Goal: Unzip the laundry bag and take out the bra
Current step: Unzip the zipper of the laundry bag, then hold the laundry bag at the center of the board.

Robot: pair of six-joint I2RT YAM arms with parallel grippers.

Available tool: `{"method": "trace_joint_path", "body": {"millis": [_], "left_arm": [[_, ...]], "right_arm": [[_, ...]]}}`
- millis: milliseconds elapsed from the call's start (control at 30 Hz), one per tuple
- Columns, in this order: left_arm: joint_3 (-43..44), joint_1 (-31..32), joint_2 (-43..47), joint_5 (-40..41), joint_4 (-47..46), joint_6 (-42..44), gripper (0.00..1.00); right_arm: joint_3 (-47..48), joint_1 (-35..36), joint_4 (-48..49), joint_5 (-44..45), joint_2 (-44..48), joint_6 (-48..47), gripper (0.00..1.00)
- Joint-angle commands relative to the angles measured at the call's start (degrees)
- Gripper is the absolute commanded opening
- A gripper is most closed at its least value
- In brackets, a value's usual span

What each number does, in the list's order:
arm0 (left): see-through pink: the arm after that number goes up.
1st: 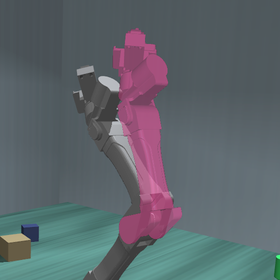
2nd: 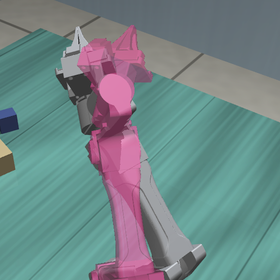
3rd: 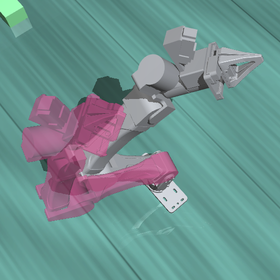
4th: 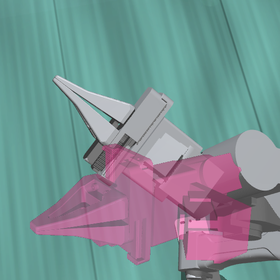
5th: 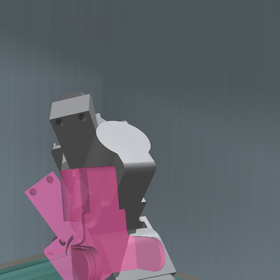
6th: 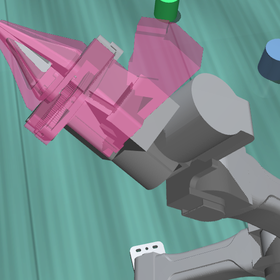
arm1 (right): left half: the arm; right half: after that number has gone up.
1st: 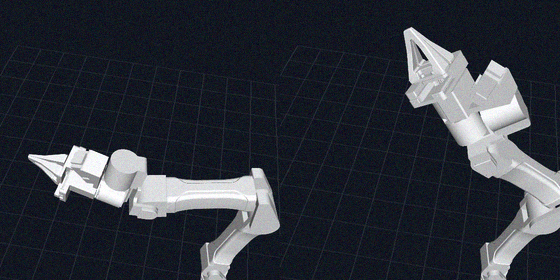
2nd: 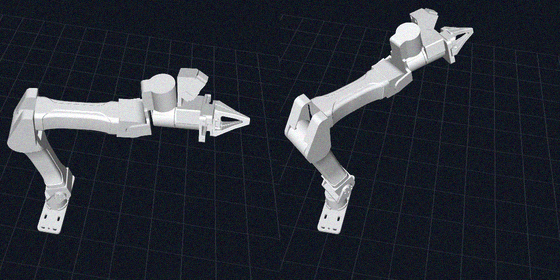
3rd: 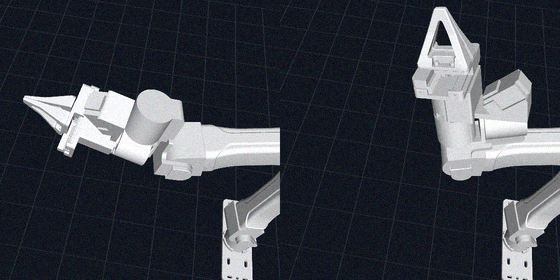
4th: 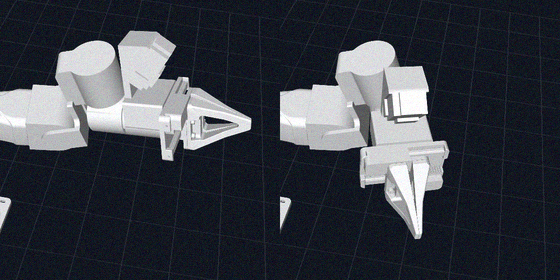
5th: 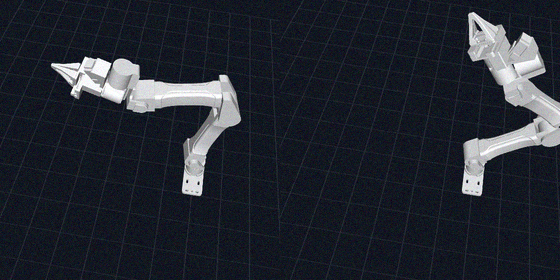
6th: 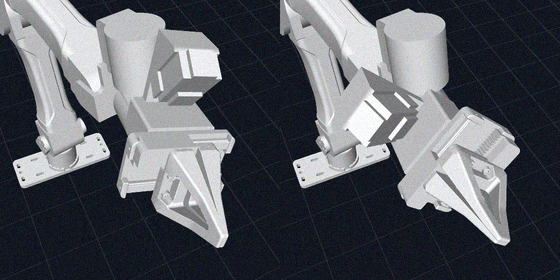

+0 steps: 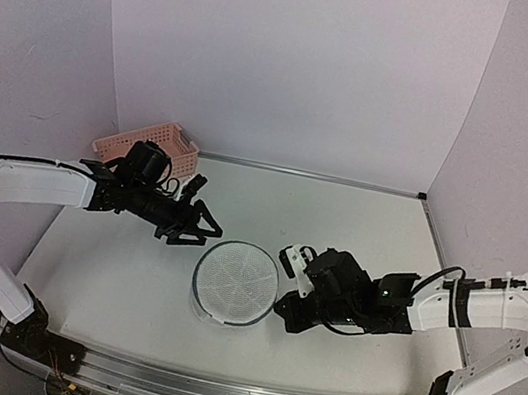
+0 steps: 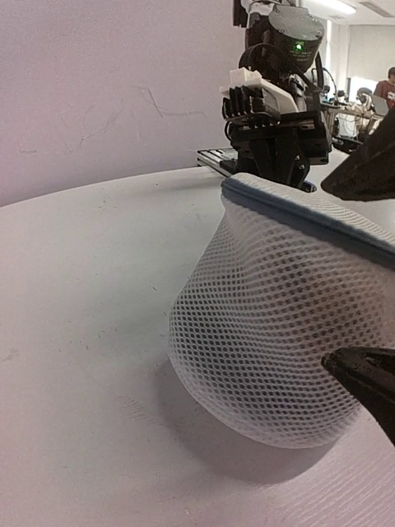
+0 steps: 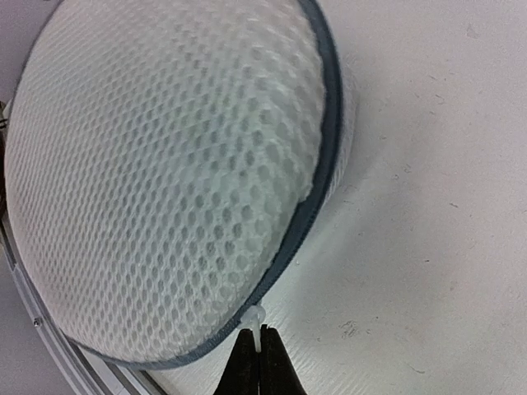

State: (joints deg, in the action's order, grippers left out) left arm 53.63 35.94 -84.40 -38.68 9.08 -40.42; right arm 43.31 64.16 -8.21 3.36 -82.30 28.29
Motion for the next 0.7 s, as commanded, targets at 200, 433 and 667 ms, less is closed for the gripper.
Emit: {"method": "trace_joint_path", "body": {"millis": [200,433,667], "left_arm": [[-6.9,-0.5,11.9,6.9,3.7,-5.3,0.68],[-10.1,-0.6,20.2,10.1,6.4,-9.5,0.72],[-14.6,-0.5,27.2,10.8,6.4,-15.5,0.76]], "right_arm": [[7.7,3.4,5.4,6.6,-6.5,12.1,0.0],[11.6,4.1,5.6,8.6,-8.7,16.3,0.0],[13.6,5.4,5.8,17.3,-11.1,24.0,0.0]]}}
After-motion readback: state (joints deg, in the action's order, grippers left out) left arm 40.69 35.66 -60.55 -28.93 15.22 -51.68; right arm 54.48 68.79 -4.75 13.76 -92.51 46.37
